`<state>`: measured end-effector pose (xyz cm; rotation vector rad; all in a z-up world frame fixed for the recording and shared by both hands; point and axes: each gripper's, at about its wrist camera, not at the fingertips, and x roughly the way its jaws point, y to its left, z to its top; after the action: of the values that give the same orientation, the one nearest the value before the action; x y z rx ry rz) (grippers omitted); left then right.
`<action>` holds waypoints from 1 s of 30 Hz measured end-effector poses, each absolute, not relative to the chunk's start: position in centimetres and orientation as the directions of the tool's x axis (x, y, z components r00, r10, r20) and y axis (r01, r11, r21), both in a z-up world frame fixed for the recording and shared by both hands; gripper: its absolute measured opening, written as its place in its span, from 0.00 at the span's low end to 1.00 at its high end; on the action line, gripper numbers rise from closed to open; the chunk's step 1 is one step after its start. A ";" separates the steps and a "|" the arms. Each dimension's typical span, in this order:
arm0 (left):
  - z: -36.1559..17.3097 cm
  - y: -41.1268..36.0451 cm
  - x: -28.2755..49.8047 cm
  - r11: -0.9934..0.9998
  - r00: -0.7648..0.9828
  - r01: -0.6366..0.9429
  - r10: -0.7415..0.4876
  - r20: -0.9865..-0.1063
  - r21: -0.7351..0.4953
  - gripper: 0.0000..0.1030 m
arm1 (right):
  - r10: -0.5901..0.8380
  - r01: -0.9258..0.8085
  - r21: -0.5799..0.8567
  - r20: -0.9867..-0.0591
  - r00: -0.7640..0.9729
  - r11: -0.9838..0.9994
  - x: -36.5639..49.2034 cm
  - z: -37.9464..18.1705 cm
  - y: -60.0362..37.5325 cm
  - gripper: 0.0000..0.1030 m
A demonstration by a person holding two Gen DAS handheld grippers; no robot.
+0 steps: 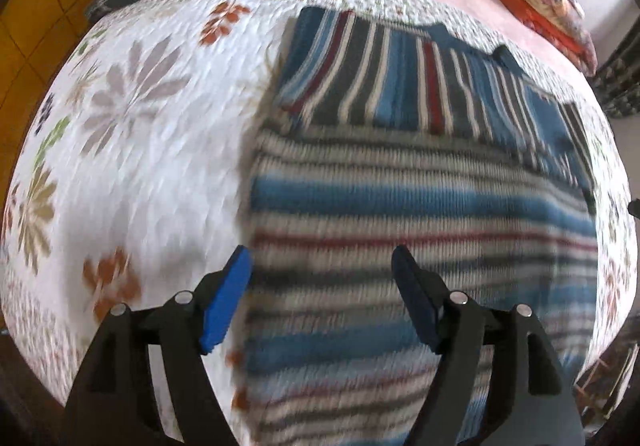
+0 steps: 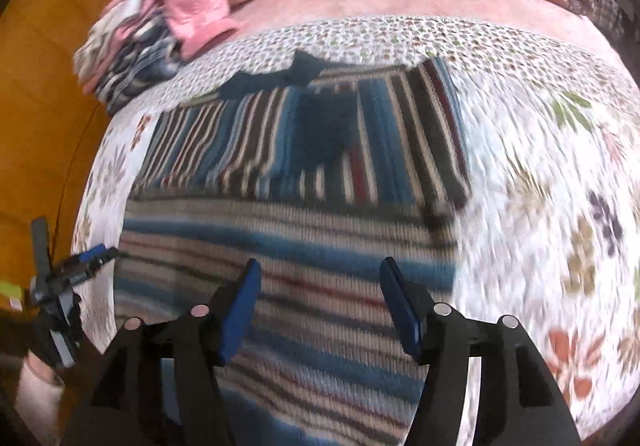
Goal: Fold small clothes
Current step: 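Grasp the sweater hem with both grippers and lift it toward the collar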
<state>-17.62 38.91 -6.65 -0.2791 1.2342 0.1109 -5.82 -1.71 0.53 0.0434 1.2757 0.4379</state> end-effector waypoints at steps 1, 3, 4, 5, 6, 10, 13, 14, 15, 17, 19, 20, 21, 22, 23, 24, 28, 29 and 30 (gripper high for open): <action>-6.7 38.8 -19.4 0.961 0.324 -0.233 -0.067 -0.944 -0.148 0.72 | 0.337 -0.299 0.265 -0.915 0.224 0.917 -7.5 0.5 -2.1 0.61; -6.9 38.3 -22.0 0.964 0.321 -0.226 -0.062 -0.945 -0.141 0.72 | 0.333 -0.303 0.261 -0.918 0.217 0.917 -11.5 0.0 -3.2 0.62; -7.1 38.0 -23.8 0.966 0.315 -0.220 -0.058 -0.947 -0.133 0.72 | 0.327 -0.301 0.258 -0.921 0.209 0.918 -13.9 -0.5 -3.8 0.62; -7.2 37.9 -25.2 0.967 0.309 -0.220 -0.054 -0.950 -0.127 0.72 | 0.325 -0.297 0.257 -0.923 0.208 0.920 -15.5 -0.7 -4.1 0.62; -7.3 37.8 -26.5 0.967 0.302 -0.224 -0.051 -0.952 -0.122 0.72 | 0.322 -0.292 0.256 -0.924 0.206 0.921 -17.3 -0.9 -4.6 0.63; -7.7 37.3 -31.7 0.957 0.274 -0.245 -0.085 -0.958 -0.155 0.72 | 0.327 -0.249 0.280 -0.929 0.174 0.927 -23.2 -2.2 -6.7 0.65; -8.0 36.4 -33.8 0.968 0.270 -0.219 -0.058 -0.961 -0.120 0.72 | 0.322 -0.252 0.278 -0.934 0.156 0.927 -25.9 -3.4 -7.1 0.65; -8.3 36.2 -34.3 0.969 0.267 -0.217 -0.062 -0.962 -0.122 0.72 | 0.321 -0.246 0.279 -0.935 0.152 0.928 -26.6 -3.9 -7.2 0.65; -8.6 36.1 -34.5 0.967 0.260 -0.219 -0.072 -0.963 -0.131 0.72 | 0.320 -0.233 0.281 -0.936 0.149 0.931 -27.0 -4.4 -7.4 0.65; -9.1 35.9 -35.1 0.958 0.250 -0.233 -0.109 -0.962 -0.169 0.72 | 0.327 -0.207 0.295 -0.933 0.147 0.933 -27.6 -5.1 -7.7 0.65; -9.5 35.6 -35.4 0.952 0.252 -0.235 -0.136 -0.958 -0.196 0.72 | 0.345 -0.192 0.317 -0.928 0.139 0.929 -27.9 -5.8 -7.8 0.65; -9.7 35.5 -35.5 0.950 0.252 -0.241 -0.138 -0.958 -0.200 0.72 | 0.346 -0.184 0.319 -0.929 0.136 0.930 -28.0 -6.2 -7.9 0.65; -10.0 35.5 -35.5 0.945 0.250 -0.249 -0.148 -0.957 -0.211 0.72 | 0.347 -0.179 0.322 -0.929 0.131 0.930 -27.9 -6.6 -7.8 0.65; -10.2 35.3 -35.5 0.941 0.249 -0.258 -0.157 -0.956 -0.221 0.72 | 0.354 -0.173 0.331 -0.927 0.125 0.927 -27.9 -6.9 -7.8 0.64; -10.4 35.4 -35.5 0.936 0.250 -0.269 -0.162 -0.955 -0.229 0.72 | 0.366 -0.172 0.344 -0.923 0.121 0.923 -27.8 -7.2 -7.8 0.64; -10.6 35.4 -35.5 0.933 0.251 -0.274 -0.166 -0.954 -0.235 0.72 | 0.371 -0.172 0.348 -0.921 0.118 0.921 -27.7 -7.4 -7.8 0.64; -11.2 35.4 -35.1 0.919 0.253 -0.286 -0.202 -0.946 -0.272 0.72 | 0.384 -0.156 0.369 -0.920 0.077 0.916 -27.2 -9.0 -7.0 0.51; -11.2 35.6 -35.1 0.915 0.253 -0.291 -0.210 -0.945 -0.281 0.72 | 0.390 -0.154 0.377 -0.918 0.064 0.913 -27.2 -9.5 -6.6 0.49; -11.4 35.7 -34.9 0.911 0.252 -0.295 -0.217 -0.943 -0.289 0.72 | 0.383 -0.158 0.370 -0.922 0.062 0.916 -27.2 -9.7 -6.3 0.44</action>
<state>-34.86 35.66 -11.38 -0.4556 1.3286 0.0550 -27.24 -6.30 -9.74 0.1887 1.4541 0.4125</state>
